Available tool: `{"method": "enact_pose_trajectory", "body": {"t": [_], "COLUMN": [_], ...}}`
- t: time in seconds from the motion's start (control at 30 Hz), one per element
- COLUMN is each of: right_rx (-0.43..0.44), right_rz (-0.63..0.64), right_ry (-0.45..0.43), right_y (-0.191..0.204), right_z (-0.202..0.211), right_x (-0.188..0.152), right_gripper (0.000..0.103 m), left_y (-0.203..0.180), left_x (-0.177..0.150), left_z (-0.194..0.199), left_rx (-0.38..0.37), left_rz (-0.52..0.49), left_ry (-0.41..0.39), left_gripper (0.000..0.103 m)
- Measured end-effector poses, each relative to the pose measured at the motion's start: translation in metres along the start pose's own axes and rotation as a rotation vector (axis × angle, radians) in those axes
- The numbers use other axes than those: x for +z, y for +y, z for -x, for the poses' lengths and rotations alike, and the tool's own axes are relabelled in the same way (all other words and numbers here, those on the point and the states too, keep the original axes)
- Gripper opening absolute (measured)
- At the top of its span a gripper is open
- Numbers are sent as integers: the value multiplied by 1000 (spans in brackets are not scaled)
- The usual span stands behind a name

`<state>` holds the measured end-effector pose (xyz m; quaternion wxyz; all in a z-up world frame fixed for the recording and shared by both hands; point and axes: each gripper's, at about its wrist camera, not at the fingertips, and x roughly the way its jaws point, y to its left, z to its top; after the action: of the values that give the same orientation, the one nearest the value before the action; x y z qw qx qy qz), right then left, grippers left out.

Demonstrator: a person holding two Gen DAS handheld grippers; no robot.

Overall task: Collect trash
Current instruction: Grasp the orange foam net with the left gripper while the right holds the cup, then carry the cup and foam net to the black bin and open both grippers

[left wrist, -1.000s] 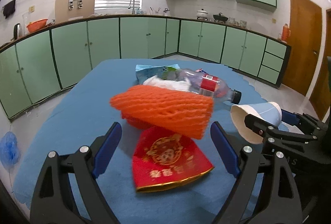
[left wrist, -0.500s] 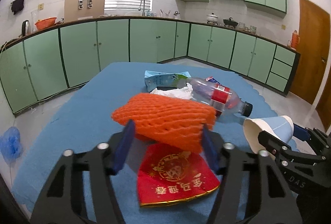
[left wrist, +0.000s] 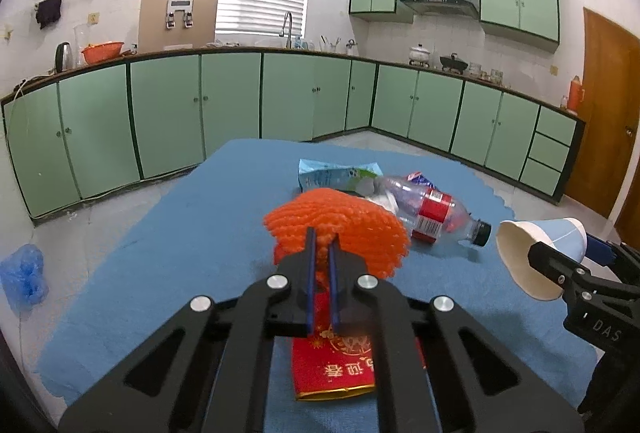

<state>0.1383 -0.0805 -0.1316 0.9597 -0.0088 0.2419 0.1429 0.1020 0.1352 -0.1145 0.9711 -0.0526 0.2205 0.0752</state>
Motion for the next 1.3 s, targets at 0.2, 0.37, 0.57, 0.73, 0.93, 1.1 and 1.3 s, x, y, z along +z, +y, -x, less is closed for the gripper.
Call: {"method": "enact_pose_trajectory", "body": {"t": [0.2, 0.37, 0.57, 0.73, 0.93, 1.1, 1.3], "right_rx": [1, -6, -48, -124, -248, -343, -448], "right_rz": [-11, -21, -47, -81, -137, -177, -227], "right_ry": [-41, -79, -111, -121, -114, -103, -77], "right_y": [-9, -17, -39, -71, -118, -157, -204], "right_z": [18, 36, 55, 72, 93, 110, 124], "right_x": [12, 21, 27, 25, 12, 0, -22], "right_gripper": [74, 74, 74, 74, 74, 74, 74], "left_y": [-8, -22, -54, -88, -141, -186, -237], "left_x": [14, 21, 26, 25, 20, 7, -5], "left_z": [25, 41, 47, 41, 34, 27, 15], "left_rx": [-15, -63, -158, -248, -361, -452, -546], "left_rz": [-22, -35, -72, -99, -149, -189, -243], "left_ry": [-72, -110, -124, -112, -107, -78, -34], "left_gripper": [4, 4, 4, 4, 4, 4, 4]}}
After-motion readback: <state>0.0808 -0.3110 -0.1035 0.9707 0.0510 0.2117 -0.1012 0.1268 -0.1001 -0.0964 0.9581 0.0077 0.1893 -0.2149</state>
